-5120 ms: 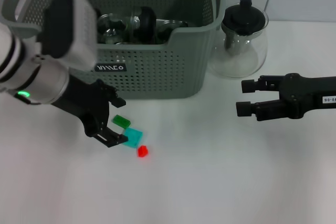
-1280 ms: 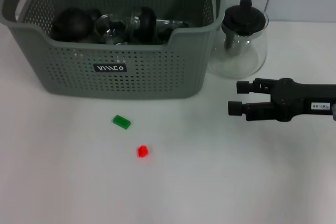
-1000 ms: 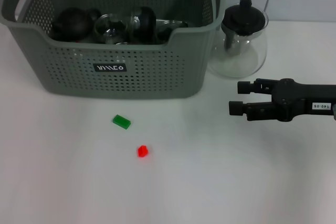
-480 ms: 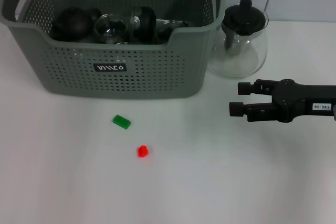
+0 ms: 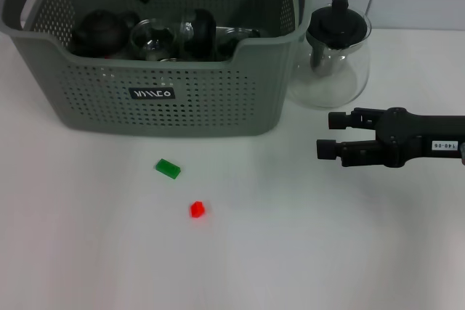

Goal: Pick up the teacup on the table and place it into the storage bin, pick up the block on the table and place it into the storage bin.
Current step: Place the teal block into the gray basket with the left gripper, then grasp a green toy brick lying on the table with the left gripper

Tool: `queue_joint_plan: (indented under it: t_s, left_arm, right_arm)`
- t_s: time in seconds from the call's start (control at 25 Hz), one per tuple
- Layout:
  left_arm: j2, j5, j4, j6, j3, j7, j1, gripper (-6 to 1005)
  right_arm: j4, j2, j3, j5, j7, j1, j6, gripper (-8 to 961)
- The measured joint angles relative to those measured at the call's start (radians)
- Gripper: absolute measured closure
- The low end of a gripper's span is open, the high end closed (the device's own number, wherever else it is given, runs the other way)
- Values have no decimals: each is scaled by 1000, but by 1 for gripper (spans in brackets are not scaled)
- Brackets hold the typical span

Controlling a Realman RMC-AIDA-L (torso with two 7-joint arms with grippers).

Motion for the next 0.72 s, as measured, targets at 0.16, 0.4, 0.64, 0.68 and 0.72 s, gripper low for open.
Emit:
queue_joint_plan:
  t_s: [0.16, 0.4, 0.64, 0.68, 0.72]
  left_arm:
    - [-5, -142, 139, 110, -37, 44, 47, 252]
    - [10, -570, 292, 461, -163, 210, 143, 256]
    - [2, -690, 339, 707, -127, 331, 240, 261]
    - [-3, -669, 343, 717, -100, 333, 257, 262]
    - [-8, -633, 344, 720, -64, 333, 275, 262]
  right_arm:
    - [-1, -4, 0, 1, -2, -1, 0, 8]
    - [1, -7, 0, 5, -10, -5, 3, 8]
    - [2, -9, 1, 6, -10, -6, 7, 8]
    - [2, -10, 2, 6, -10, -6, 8, 8]
    - [2, -10, 3, 6, -10, -6, 8, 8]
